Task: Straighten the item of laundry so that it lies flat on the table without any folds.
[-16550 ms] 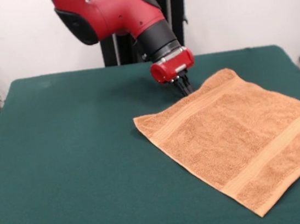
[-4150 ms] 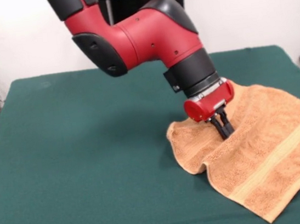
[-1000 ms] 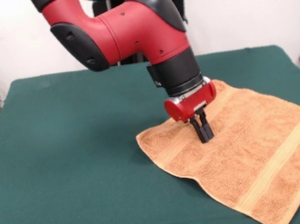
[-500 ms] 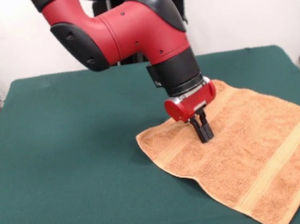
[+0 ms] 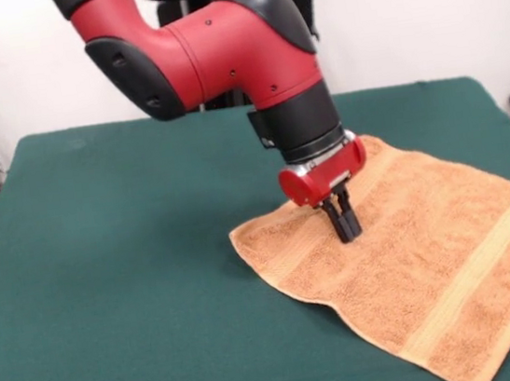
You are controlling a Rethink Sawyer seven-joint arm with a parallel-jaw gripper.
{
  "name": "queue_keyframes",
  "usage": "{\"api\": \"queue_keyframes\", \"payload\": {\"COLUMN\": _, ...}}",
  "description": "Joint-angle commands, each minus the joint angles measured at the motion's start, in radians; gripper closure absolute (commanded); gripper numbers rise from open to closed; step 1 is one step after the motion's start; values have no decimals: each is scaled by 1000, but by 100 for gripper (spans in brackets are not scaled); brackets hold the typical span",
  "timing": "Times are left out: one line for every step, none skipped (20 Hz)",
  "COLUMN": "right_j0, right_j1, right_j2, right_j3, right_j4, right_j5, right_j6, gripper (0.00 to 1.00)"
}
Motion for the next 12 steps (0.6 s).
{"api": "queue_keyframes", "payload": {"right_j0": -28, "right_j1": 80, "right_j2": -185, "right_j3": -22, "right_j4": -133, "right_j5": 447, "right_j6": -339, "gripper": 100}}
{"api": "queue_keyframes", "payload": {"right_j0": -26, "right_j1": 81, "right_j2": -185, "right_j3": -24, "right_j4": -134, "right_j5": 449, "right_j6": -340, "gripper": 100}}
{"api": "queue_keyframes", "payload": {"right_j0": -27, "right_j1": 81, "right_j2": -185, "right_j3": -24, "right_j4": -136, "right_j5": 452, "right_j6": -346, "gripper": 100}}
{"api": "queue_keyframes", "payload": {"right_j0": -27, "right_j1": 81, "right_j2": -184, "right_j3": -24, "right_j4": -137, "right_j5": 455, "right_j6": -348, "gripper": 100}}
{"api": "queue_keyframes", "payload": {"right_j0": -29, "right_j1": 80, "right_j2": -183, "right_j3": -23, "right_j4": -138, "right_j5": 460, "right_j6": -355, "gripper": 100}}
{"api": "queue_keyframes", "payload": {"right_j0": -32, "right_j1": 79, "right_j2": -181, "right_j3": -21, "right_j4": -140, "right_j5": 462, "right_j6": -358, "gripper": 100}}
{"api": "queue_keyframes", "payload": {"right_j0": -35, "right_j1": 78, "right_j2": -179, "right_j3": -19, "right_j4": -142, "right_j5": 466, "right_j6": -363, "gripper": 100}}
{"api": "queue_keyframes", "payload": {"right_j0": -36, "right_j1": 77, "right_j2": -177, "right_j3": -19, "right_j4": -142, "right_j5": 469, "right_j6": -364, "gripper": 100}}
{"api": "queue_keyframes", "payload": {"right_j0": -36, "right_j1": 77, "right_j2": -175, "right_j3": -19, "right_j4": -144, "right_j5": 471, "right_j6": -366, "gripper": 100}}
{"api": "queue_keyframes", "payload": {"right_j0": -35, "right_j1": 77, "right_j2": -175, "right_j3": -20, "right_j4": -145, "right_j5": 472, "right_j6": -365, "gripper": 100}}
{"api": "queue_keyframes", "payload": {"right_j0": -36, "right_j1": 76, "right_j2": -175, "right_j3": -20, "right_j4": -148, "right_j5": 473, "right_j6": -369, "gripper": 100}}
{"api": "queue_keyframes", "payload": {"right_j0": -36, "right_j1": 76, "right_j2": -175, "right_j3": -20, "right_j4": -149, "right_j5": 474, "right_j6": -370, "gripper": 100}}
